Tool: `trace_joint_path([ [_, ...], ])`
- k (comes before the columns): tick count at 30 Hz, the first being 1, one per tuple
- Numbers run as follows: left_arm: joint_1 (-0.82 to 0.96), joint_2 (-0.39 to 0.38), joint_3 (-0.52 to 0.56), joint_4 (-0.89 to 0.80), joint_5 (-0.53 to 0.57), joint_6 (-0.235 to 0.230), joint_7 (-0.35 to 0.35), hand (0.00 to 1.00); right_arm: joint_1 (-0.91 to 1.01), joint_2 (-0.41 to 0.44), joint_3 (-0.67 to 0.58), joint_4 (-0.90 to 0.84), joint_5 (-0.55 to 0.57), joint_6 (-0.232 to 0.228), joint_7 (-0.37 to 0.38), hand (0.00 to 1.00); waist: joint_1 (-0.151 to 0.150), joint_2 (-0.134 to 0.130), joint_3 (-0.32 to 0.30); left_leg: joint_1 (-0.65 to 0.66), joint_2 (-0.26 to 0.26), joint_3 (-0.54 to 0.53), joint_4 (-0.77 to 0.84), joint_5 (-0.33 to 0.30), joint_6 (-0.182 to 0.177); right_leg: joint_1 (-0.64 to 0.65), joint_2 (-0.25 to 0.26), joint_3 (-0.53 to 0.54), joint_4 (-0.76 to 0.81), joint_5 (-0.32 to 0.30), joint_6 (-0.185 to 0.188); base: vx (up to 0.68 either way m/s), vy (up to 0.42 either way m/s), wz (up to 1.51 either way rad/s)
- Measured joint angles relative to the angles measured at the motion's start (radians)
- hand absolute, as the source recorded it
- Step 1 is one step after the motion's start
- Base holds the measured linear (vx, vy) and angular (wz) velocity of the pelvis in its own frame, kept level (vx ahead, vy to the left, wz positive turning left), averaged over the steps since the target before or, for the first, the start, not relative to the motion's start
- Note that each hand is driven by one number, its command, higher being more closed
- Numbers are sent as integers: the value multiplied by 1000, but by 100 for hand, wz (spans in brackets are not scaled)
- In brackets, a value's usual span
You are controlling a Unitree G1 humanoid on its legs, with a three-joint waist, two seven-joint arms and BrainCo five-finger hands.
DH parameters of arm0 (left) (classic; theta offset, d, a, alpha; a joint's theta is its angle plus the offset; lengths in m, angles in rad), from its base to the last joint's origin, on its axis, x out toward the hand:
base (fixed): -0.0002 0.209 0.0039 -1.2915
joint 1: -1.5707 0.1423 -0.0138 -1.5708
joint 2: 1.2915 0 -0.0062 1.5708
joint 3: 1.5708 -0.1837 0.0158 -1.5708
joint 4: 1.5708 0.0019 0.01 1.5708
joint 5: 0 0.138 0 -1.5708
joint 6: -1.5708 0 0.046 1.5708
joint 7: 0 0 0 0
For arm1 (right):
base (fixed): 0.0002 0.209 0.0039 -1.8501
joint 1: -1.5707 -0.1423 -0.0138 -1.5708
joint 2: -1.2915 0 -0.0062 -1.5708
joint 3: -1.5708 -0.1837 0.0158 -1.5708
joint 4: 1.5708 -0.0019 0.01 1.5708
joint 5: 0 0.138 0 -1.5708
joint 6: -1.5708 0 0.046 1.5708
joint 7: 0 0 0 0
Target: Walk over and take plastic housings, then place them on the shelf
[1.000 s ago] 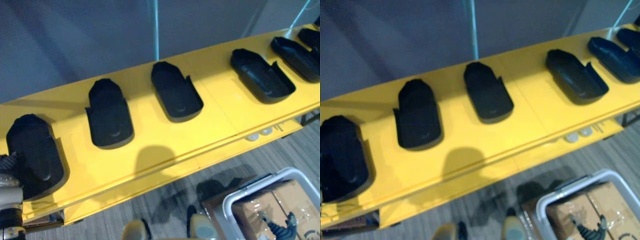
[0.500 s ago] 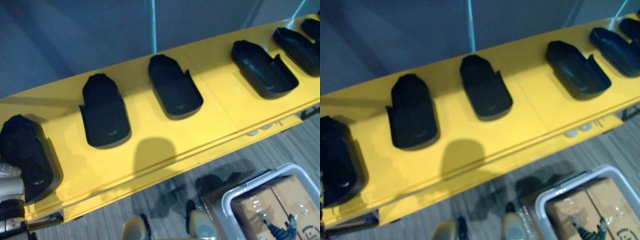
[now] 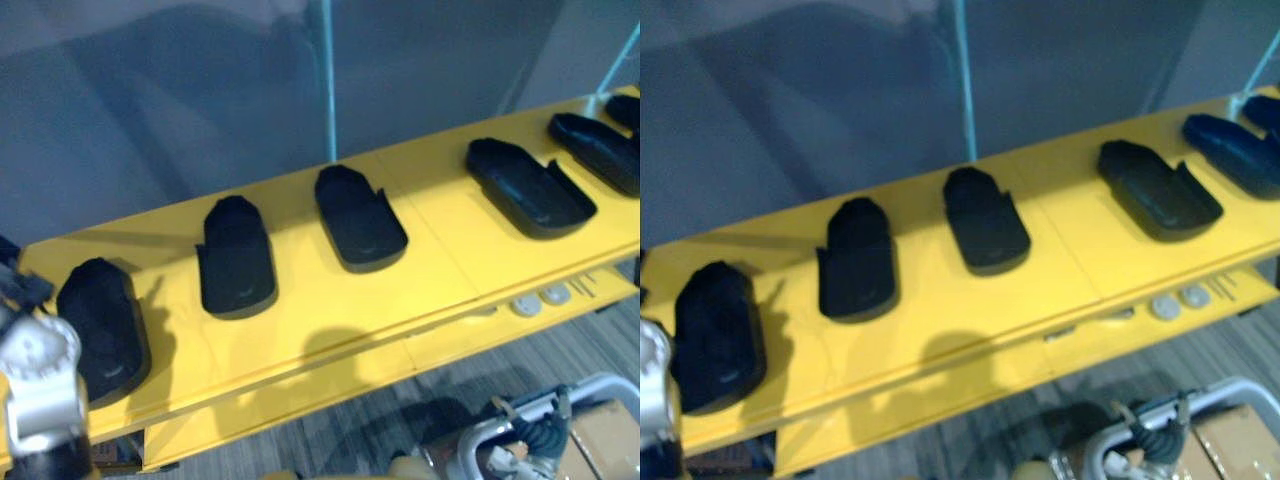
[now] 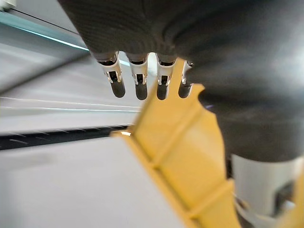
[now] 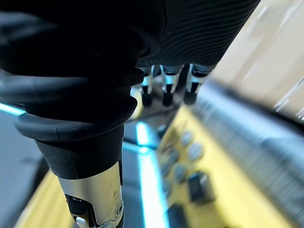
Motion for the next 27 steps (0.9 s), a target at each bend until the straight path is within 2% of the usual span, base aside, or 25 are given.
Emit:
trace_joint_path([
  [2,87,-100,-5,-37,-31,-31,-34,0,5,20,0,0,-2,1,16,0,12,-16,-3,-2,-3,-21,-9,9,-3,11,-1,-24,-9,1,-1,-26,-27,42],
  [3,154,-173,-9,-62,-13,-58,-13,0,6,39,-1,1,-4,1,20,0,34,-30,-1,0,-5,-46,-12,15,-3,31,-3,-46,-19,2,-1,-31,-25,47],
  [6,203,-247,-14,-84,-15,-112,61,0,-1,52,2,7,-7,1,23,0,52,-44,-2,1,-18,-81,-27,34,-2,54,-13,-84,-25,3,0,-43,-11,41],
  [9,232,-293,-35,-97,-12,-136,141,0,-5,52,20,42,-3,0,10,0,56,-45,-2,0,-24,-100,-28,38,-1,64,-17,-95,-29,7,3,-62,7,14],
  [14,227,-308,-92,-80,-7,-120,142,0,-1,53,42,87,15,0,-23,0,49,-59,-4,-1,-27,-111,-50,57,-4,66,-19,-115,-31,9,5,-37,-4,11],
  [20,210,-307,-179,6,-78,-116,106,0,-2,51,43,129,36,-9,-37,0,36,-76,1,-2,-29,-106,-60,65,-5,56,-22,-112,-32,13,6,2,1,-1],
  [24,173,-304,-242,73,-156,-108,122,0,-2,51,50,160,36,-12,-38,0,23,-90,7,-1,-31,-97,-61,65,-5,50,-25,-103,-32,15,7,11,16,-6],
  [27,136,-290,-272,144,-156,-107,147,0,-2,38,89,173,35,-12,-53,0,23,-93,8,1,-28,-67,-64,65,-5,35,-24,-76,-35,23,5,-7,22,-23],
])
